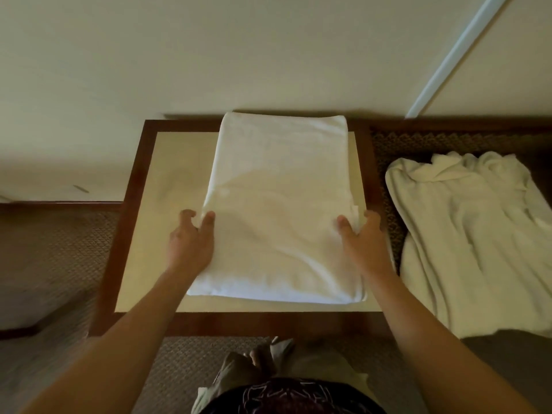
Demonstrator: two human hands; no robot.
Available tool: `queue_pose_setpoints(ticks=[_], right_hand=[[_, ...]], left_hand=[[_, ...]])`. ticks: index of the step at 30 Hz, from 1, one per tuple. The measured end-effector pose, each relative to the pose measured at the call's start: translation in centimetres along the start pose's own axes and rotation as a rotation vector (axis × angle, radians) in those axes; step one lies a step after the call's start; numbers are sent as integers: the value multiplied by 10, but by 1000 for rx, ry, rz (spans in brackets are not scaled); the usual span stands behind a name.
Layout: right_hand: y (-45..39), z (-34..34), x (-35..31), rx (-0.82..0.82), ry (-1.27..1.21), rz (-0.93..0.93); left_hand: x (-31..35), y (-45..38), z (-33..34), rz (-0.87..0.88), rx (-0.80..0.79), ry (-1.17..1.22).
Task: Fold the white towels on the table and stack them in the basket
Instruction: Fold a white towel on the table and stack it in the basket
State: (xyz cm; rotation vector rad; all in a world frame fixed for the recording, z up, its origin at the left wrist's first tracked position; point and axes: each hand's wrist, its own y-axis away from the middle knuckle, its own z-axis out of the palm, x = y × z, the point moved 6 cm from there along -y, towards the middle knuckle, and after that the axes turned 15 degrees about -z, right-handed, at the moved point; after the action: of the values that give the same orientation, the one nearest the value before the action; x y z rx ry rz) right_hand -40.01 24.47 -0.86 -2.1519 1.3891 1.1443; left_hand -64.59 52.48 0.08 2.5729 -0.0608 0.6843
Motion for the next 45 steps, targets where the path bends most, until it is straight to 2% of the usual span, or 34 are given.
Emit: queue_pose_setpoints(ticks=[2,4,7,9,10,12,14,15,17,19,21,23,25,26,28,30,33,35,38,40,42,45], right_hand=[[20,2,6,-84,113,16],[34,5,8,-80,151,-3],[45,4,-7,20,241,-60],[53,0,-25,143,508,-160],[57,4,-39,151,606,-256],[62,36,-63,-69,657,-487],[65,74,-72,-360,681,-645],[64,85,-69,-460,700,-661],[53,87,-54,-553,742,-588],[38,67,-34,-499,792,-452],[29,35,-14,-412,803,-233],[33,9,0,-300,781,-100],[56,-3,1,-183,717,-217],[71,-1,1,-228,690,-332],[104,12,9,-446,710,-480],[126,22,20,-560,759,-464],[139,24,23,-510,760,-464],[153,23,31,-534,767,-497],[180,15,31,-424,718,-626],[196,8,22,-262,675,-735],[201,1,22,-194,572,-681],[201,-15,11,-143,244,-515]], left_hand=[[-21,13,3,42,-20,-46],[-38,18,5,79,-4,-14],[-41,22,4,51,42,0],[-34,30,-2,88,166,-77],[-24,39,-3,170,218,-122],[7,61,8,438,207,-206],[33,74,36,655,47,-342],[39,74,49,710,-42,-447],[31,57,62,741,-147,-682],[11,31,54,683,-134,-790],[-9,6,37,530,-91,-823],[-22,-5,18,395,-24,-772],[-29,10,2,486,47,-590],[-35,23,-1,615,26,-526],[-60,53,4,852,-113,-586],[-89,63,11,885,-216,-689],[-108,60,8,853,-189,-647],[-115,65,-1,889,-177,-614],[-130,77,-19,997,-164,-546],[-140,83,-33,1050,-145,-420],[-142,87,-46,990,-159,-248],[-133,88,-68,674,-245,-54]])
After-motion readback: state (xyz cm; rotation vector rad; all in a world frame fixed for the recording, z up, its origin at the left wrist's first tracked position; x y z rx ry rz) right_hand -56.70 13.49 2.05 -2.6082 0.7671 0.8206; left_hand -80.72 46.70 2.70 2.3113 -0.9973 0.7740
